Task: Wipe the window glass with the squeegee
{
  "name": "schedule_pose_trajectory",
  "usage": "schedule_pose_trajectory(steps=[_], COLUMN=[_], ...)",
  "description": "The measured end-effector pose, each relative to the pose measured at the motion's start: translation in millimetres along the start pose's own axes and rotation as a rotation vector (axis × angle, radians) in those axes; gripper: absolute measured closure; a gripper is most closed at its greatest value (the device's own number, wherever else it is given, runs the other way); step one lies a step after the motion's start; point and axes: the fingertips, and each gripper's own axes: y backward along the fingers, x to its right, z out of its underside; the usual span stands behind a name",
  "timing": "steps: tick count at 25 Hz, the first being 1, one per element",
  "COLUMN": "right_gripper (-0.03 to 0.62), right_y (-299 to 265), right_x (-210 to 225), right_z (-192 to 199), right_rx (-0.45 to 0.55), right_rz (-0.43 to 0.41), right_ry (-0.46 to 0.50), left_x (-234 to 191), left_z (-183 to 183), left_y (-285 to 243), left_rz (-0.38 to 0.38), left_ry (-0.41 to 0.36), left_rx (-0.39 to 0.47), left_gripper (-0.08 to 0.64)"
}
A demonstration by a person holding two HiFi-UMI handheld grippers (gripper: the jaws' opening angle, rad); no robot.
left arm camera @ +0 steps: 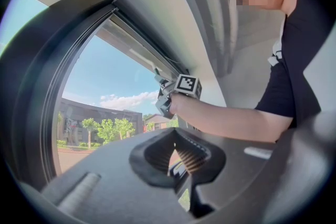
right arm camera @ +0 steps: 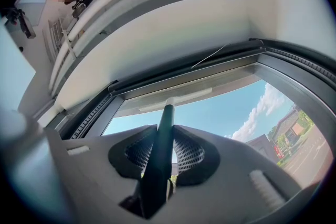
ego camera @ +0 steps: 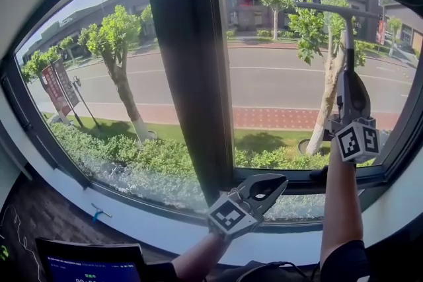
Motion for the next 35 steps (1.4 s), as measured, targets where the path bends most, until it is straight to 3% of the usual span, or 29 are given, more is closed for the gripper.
schedule_pose_trajectory(steps=[35], right_gripper=[0.494], right_y=[89.4], right_x=[-13.3], right_z=[66.5], right_rx=[-0.133], right_rz=[0.041], right_ry=[-0.072], left_x=[15.8], left_z=[23.8], left_y=[18.1], left_rz=[0.046], left_ry=[0.044], left_rx=[-0.081], left_gripper=[0.557])
